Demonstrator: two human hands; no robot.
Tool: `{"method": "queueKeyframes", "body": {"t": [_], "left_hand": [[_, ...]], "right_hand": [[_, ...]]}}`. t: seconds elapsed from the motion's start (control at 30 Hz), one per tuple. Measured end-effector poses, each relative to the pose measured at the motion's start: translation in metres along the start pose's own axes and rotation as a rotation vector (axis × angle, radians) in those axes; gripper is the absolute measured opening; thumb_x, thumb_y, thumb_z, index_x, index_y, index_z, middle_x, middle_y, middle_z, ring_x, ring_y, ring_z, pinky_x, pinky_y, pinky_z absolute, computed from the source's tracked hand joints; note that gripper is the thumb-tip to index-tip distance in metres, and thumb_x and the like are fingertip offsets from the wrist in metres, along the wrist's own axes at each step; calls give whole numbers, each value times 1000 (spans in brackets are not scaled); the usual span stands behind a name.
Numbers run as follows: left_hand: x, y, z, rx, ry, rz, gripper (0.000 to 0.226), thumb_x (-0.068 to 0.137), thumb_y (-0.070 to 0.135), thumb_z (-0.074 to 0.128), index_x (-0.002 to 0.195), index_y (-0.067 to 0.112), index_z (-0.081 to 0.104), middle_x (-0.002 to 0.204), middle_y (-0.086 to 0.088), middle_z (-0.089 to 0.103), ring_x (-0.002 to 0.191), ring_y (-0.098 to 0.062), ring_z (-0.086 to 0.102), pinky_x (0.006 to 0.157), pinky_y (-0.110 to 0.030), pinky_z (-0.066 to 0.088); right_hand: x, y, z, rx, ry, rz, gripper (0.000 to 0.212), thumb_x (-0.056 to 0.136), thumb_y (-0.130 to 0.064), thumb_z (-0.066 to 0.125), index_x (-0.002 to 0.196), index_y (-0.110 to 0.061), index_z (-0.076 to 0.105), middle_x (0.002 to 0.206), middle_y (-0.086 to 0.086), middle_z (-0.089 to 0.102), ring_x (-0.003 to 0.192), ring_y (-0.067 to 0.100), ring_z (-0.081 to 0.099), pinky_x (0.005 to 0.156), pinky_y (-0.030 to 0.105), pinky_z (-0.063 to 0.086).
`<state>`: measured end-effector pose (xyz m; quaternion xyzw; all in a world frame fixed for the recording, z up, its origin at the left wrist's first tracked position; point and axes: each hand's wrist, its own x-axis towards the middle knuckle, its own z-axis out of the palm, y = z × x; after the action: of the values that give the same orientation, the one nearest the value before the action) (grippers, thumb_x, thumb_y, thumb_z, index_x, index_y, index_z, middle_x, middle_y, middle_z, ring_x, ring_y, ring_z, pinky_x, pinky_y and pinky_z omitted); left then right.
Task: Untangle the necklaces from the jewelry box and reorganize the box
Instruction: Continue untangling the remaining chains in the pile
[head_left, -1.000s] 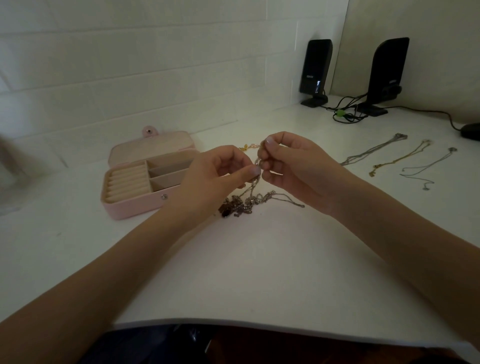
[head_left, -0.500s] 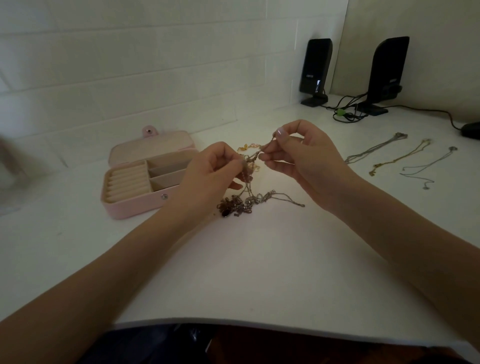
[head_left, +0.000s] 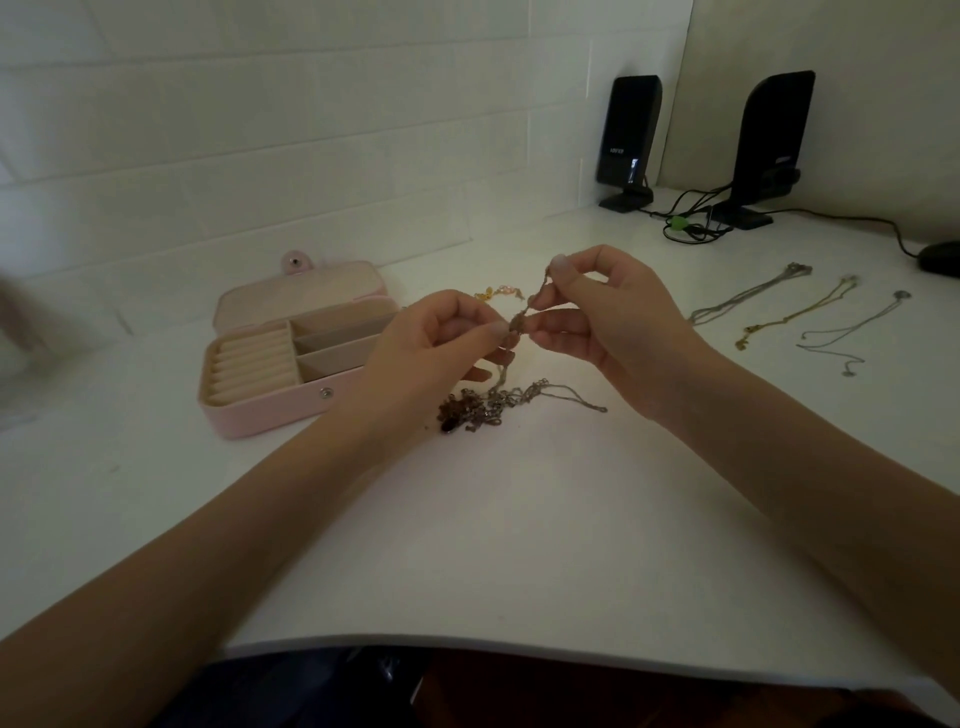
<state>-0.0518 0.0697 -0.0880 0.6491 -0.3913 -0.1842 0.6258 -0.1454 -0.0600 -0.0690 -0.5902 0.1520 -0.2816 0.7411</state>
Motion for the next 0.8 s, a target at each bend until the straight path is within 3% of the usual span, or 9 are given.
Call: {"method": "queueKeyframes", "body": {"t": [0.2, 0.33, 0.47, 0.57, 0.8], "left_hand": [[-3, 3, 2, -9, -35, -27, 12, 73, 18, 70, 82, 10, 66, 60, 2, 68, 58, -6, 63, 60, -17, 51], [-2, 2, 2, 19, -46, -46, 25, 65, 32, 71, 81, 13, 70, 63, 4, 67, 60, -6, 60, 63, -19, 51], [-2, 1, 1, 63, -50, -30, 7, 73, 28, 70, 72, 22, 72, 65, 5, 64, 60, -6, 58, 63, -20, 50], [-1, -1, 0, 64, -45, -32, 11, 86, 13, 65, 77, 16, 70, 68, 6, 65, 63, -6, 57, 63, -22, 49], [-2, -1, 2, 92, -51, 15, 14, 90, 10, 60, 78, 12, 67, 73, 6, 67, 66, -7, 60, 61, -20, 48]], "right_hand": [[-5, 2, 2, -247, -70, -124, 13, 93, -18, 59, 95, -6, 56, 65, 1, 66, 63, 15, 65, 61, 22, 55], [-5, 1, 2, -259, -74, -137, 13, 92, -19, 62, 93, -7, 57, 68, 3, 69, 65, 13, 66, 61, 20, 53], [-8, 0, 4, -272, -116, -142, 12, 92, -20, 62, 92, -8, 59, 74, 1, 72, 67, 8, 65, 59, 16, 50], [-8, -2, 5, -238, -105, -147, 11, 91, -19, 62, 93, -8, 60, 74, 1, 72, 63, 6, 62, 58, 17, 50], [-7, -5, 3, -193, -41, -169, 11, 92, -18, 61, 94, -7, 59, 68, -1, 70, 60, 9, 64, 57, 20, 52]]}}
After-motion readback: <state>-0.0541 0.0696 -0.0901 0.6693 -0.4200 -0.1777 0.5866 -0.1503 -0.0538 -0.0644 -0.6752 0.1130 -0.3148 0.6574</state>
